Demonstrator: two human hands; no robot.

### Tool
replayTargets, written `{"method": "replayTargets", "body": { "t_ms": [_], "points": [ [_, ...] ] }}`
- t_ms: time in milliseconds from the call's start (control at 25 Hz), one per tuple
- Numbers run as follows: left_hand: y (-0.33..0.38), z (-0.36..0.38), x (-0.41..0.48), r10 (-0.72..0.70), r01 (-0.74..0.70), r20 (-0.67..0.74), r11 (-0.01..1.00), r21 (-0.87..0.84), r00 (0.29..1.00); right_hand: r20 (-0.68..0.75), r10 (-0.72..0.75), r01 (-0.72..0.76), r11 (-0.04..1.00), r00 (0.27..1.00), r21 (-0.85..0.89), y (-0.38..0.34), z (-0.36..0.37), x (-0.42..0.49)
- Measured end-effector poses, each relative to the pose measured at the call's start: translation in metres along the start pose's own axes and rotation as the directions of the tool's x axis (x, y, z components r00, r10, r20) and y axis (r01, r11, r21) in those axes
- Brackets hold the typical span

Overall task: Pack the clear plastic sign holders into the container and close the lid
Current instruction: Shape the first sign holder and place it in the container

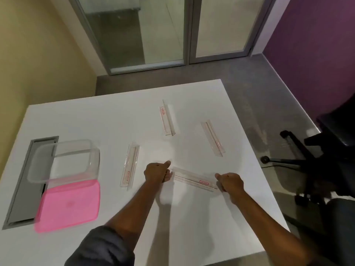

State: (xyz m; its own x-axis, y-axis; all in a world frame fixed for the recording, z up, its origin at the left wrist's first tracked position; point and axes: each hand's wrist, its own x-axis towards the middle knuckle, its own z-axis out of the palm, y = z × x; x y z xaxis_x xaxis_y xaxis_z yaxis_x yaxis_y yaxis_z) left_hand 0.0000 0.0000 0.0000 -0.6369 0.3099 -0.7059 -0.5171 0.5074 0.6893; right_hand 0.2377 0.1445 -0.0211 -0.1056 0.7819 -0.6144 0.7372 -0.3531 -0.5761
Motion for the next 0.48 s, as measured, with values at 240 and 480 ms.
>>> {"method": "replayTargets", "body": {
  "t_ms": [240,480],
  "points": [
    [-0.013,0.019,0.013,0.023,-0.015,-0.062,0.992,0.127,0.998,0.187,0.165,-0.214,0.935,0.968,0.284,0.014,0.009,0.024],
    [-0.024,0.018,0.028,-0.042,0.042,-0.003,0.998,0.047,0.999,0.234,0.15,-0.227,0.91,0.96,0.346,0.021,0.012,0.036]
  ]
}}
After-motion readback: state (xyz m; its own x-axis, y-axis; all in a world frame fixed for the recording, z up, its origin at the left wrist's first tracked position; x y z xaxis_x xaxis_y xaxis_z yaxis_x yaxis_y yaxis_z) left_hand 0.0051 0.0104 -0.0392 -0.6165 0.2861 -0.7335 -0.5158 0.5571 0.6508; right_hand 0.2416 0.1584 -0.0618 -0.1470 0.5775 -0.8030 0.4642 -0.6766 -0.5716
